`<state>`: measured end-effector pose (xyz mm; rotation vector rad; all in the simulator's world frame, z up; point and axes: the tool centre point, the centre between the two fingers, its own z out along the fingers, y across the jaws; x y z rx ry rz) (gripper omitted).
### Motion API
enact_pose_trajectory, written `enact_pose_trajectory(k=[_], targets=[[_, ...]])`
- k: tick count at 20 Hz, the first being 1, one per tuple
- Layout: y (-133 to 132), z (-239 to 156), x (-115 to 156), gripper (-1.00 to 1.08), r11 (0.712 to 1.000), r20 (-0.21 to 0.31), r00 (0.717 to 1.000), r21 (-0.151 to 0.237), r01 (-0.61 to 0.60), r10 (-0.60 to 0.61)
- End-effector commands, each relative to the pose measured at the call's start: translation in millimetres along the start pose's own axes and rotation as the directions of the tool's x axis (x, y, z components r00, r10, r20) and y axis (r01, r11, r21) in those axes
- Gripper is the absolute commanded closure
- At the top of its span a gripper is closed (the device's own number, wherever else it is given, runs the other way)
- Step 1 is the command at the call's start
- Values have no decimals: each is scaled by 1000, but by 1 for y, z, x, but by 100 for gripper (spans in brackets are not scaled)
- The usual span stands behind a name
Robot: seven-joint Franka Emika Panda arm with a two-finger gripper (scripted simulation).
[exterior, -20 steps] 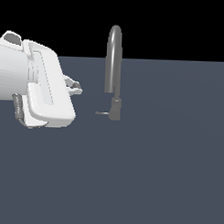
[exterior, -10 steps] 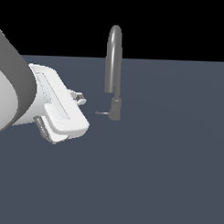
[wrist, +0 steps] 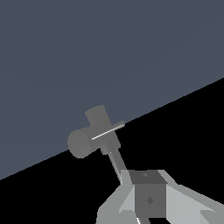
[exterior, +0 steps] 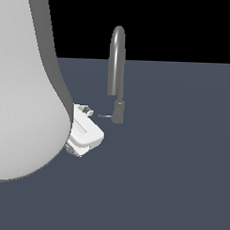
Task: Turn on the faucet by rotating a designated handle.
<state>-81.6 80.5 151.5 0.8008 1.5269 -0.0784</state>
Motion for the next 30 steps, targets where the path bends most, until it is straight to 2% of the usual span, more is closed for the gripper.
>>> enact_pose_trajectory(k=[1, 10, 19, 24, 30], targets=[[-3, 5, 6, 108, 999, 5, 999, -39, 37, -37], [-17, 25, 27, 108, 971, 35, 985, -167, 171, -167], [-30, 48, 44, 108, 910, 83, 954, -283, 301, -290], [-36, 60, 50, 108, 871, 110, 933, -333, 360, -344], [-40, 71, 56, 108, 833, 136, 912, -373, 409, -387]])
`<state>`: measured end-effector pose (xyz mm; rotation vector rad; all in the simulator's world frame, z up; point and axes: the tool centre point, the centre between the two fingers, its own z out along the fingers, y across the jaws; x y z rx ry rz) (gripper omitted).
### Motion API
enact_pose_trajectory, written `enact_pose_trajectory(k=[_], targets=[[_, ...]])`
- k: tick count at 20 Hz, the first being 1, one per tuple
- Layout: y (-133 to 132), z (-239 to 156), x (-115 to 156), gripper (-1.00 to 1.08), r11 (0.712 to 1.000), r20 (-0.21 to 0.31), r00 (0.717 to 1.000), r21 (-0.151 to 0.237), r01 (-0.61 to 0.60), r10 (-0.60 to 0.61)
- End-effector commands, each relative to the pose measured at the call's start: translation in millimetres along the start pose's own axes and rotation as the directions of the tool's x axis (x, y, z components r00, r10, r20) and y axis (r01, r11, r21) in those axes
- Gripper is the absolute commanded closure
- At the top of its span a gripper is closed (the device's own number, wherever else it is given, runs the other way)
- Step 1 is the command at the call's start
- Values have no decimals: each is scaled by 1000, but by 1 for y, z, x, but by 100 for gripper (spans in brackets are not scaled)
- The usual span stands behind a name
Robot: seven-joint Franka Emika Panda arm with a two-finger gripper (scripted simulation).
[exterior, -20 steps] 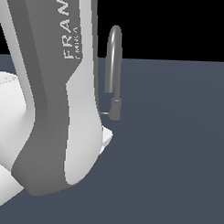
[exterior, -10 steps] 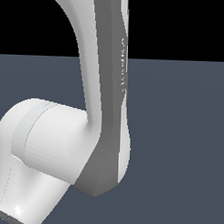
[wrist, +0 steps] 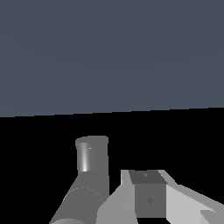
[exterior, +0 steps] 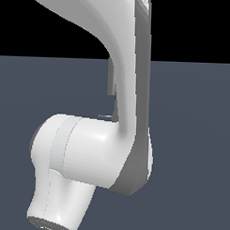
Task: Turn on the faucet by rotating a designated handle.
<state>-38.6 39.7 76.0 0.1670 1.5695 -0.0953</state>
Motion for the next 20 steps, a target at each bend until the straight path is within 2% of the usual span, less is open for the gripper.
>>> enact_pose_trajectory(k=[1, 7, 16, 20], targets=[[-2, 3, 3, 108, 1000, 3, 1000, -18, 20, -19], [-4, 7, 6, 108, 998, 7, 999, -39, 42, -42], [-4, 8, 5, 108, 998, 7, 999, -38, 41, -41], [2, 7, -8, 108, 998, 7, 999, -38, 41, -41]])
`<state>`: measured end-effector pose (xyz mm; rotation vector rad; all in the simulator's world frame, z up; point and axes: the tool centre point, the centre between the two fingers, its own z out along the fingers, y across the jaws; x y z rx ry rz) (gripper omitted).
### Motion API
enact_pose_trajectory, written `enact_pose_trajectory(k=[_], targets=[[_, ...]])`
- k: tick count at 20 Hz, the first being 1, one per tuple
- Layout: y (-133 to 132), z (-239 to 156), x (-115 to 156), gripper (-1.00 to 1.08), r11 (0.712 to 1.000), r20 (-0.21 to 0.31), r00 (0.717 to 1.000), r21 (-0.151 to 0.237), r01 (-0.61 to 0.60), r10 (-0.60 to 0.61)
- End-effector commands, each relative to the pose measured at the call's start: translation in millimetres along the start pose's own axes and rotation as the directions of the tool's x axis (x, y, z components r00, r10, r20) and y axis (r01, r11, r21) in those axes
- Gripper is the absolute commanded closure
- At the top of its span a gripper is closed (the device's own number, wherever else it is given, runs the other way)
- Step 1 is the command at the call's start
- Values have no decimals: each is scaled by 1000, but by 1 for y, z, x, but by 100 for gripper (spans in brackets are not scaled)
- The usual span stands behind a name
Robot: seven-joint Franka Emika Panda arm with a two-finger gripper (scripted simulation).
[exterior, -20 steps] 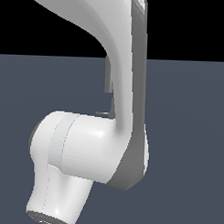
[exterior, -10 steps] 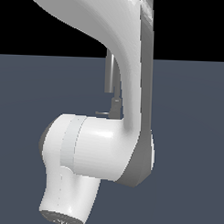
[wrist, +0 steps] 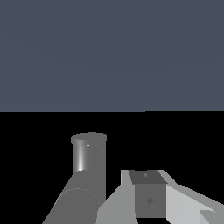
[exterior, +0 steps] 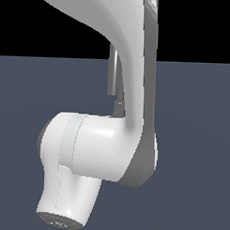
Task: Turn on the faucet by rotating a designated handle.
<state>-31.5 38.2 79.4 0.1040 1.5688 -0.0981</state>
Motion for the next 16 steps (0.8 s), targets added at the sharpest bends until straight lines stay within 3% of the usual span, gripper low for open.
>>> enact_pose_trajectory(k=[1, 8, 9, 16], targets=[[3, 0, -8, 108, 1000, 1, 1000, 0, 0, 0], [10, 0, -29, 108, 1000, 1, 1000, 0, -1, 1], [6, 0, -21, 108, 1000, -9, 1000, 4, 1, -1], [-1, 0, -45, 108, 1000, -5, 1000, 3, 0, 0]])
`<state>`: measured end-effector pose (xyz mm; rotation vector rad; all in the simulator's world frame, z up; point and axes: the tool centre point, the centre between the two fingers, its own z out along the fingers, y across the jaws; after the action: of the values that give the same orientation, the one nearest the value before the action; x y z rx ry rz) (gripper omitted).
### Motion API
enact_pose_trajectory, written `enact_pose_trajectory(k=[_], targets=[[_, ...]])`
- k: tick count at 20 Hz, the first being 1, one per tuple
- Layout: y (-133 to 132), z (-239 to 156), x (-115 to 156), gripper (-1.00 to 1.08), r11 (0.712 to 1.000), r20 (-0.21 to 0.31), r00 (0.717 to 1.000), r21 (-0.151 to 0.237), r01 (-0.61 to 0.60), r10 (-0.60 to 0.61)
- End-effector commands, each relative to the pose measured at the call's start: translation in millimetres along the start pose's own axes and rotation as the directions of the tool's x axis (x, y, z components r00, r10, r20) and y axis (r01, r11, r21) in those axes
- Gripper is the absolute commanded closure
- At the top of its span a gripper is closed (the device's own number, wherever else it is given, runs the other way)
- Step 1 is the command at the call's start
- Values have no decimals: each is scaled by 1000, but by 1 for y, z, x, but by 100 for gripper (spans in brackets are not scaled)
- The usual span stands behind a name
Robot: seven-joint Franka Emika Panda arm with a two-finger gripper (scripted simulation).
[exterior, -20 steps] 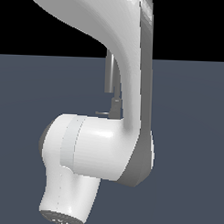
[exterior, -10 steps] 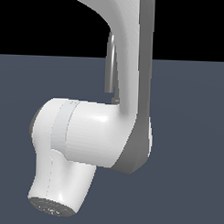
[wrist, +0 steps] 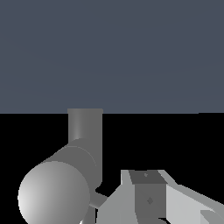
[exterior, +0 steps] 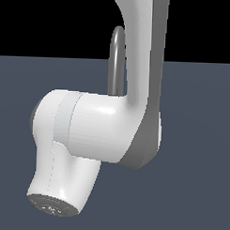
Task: Turn on the faucet by rotating a designated handle.
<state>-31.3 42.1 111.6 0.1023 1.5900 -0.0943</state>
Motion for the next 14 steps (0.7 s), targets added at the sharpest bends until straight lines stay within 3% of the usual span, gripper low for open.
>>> enact_pose_trajectory(k=[1, 7, 8, 9, 14], targets=[[-5, 0, -17, 108, 1000, 17, 1000, 6, 0, 0], [-11, 0, -37, 108, 1000, 20, 1000, 5, -1, 0], [-11, 0, -37, 108, 1000, 20, 1000, 5, -1, 0], [-13, -1, -18, 108, 1000, -12, 1000, 7, 2, -1], [-28, -1, -32, 108, 1000, 0, 1000, 6, 1, -1]])
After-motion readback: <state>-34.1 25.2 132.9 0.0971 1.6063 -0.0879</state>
